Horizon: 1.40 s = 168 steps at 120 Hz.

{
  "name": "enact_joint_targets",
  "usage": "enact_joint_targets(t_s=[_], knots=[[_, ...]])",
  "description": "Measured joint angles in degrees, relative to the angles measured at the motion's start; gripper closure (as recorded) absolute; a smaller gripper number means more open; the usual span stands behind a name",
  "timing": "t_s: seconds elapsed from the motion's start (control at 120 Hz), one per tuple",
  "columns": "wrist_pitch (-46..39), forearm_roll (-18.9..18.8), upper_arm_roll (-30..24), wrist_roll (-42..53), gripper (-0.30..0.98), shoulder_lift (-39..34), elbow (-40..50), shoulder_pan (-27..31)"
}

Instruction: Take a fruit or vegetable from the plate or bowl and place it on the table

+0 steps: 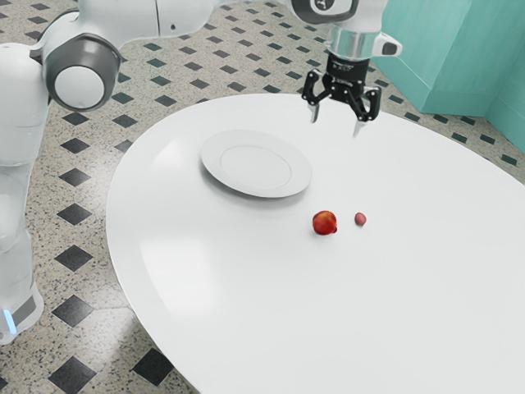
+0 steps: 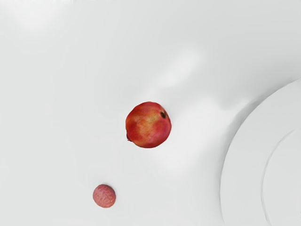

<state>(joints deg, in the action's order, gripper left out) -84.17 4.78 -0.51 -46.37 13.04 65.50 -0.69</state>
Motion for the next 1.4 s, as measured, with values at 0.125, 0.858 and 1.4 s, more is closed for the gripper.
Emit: enact_joint_targets(t_s=[0.125, 0.858, 1.4], knots=[[0.4, -0.1, 0.1, 0.7, 0.00, 0.3, 0.0, 0.3], [-12.1, -5.2, -14.1, 14.3, 0.00, 25.5, -7.0, 14.3], [-19.4, -14.2, -24.3, 25.1, 0.01, 31.1, -6.4, 22.6]])
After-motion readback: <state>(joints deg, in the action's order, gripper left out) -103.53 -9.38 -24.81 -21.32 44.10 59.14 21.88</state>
